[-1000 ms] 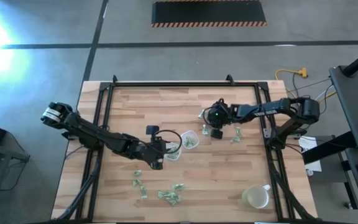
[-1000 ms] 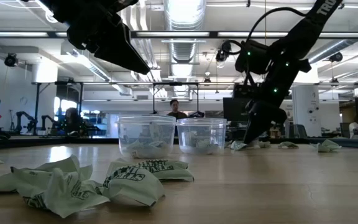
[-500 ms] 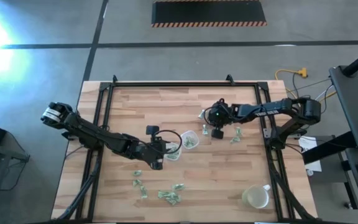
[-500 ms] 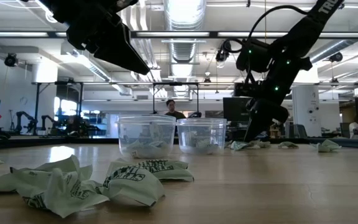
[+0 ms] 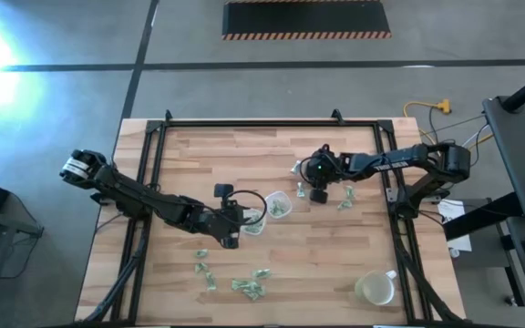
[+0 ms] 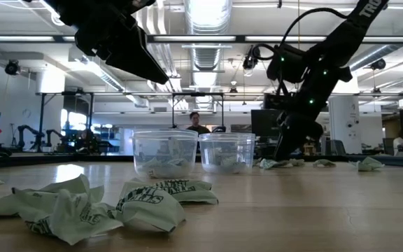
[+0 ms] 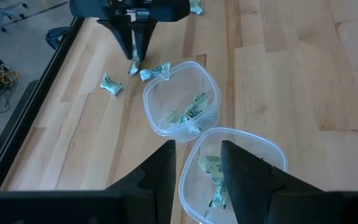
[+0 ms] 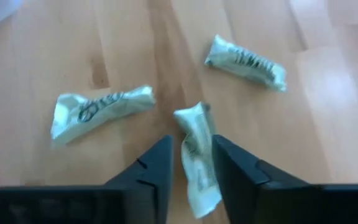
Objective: Pick and place items into bin
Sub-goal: Put the stevia packet into the right bin
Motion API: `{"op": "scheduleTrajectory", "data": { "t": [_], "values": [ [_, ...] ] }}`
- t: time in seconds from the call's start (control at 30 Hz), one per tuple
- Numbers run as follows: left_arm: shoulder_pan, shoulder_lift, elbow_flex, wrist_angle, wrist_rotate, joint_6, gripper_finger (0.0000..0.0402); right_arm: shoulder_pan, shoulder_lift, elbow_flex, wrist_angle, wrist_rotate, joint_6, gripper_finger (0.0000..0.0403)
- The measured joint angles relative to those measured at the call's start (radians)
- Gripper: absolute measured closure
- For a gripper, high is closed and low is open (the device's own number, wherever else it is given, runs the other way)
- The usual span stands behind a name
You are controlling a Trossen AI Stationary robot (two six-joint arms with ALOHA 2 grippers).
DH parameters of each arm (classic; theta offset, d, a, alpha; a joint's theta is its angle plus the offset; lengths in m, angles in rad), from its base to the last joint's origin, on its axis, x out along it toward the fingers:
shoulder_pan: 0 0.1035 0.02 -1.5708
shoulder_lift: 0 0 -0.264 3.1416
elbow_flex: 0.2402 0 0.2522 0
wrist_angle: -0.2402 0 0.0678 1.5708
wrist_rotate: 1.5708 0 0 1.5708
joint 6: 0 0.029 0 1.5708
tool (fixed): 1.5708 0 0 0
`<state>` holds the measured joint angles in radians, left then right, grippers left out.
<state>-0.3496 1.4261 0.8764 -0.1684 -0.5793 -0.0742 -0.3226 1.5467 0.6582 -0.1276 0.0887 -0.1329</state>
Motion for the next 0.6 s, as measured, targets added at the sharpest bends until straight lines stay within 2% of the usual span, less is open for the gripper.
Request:
{"op": "scheduleTrajectory", "data": {
  "t": [0.17,0.33,0.47,0.6],
  "values": [
    [0.0,0.0,0.0,0.001,0.0,0.0,0.0291,-0.002,0.009,-0.002,0.006,0.024,0.002,0.0249],
    [0.0,0.0,-0.001,0.001,0.0,-0.001,0.0291,-0.006,0.033,-0.006,0.006,0.025,0.002,0.0227],
    [0.0,0.0,-0.002,0.002,0.0,-0.001,0.0291,-0.011,0.04,-0.006,0.008,0.038,0.002,0.023],
    [0.0,0.0,-0.002,0.002,0.0,-0.001,0.0291,-0.013,0.042,-0.006,0.01,0.034,-0.011,0.0266]
  ]
}}
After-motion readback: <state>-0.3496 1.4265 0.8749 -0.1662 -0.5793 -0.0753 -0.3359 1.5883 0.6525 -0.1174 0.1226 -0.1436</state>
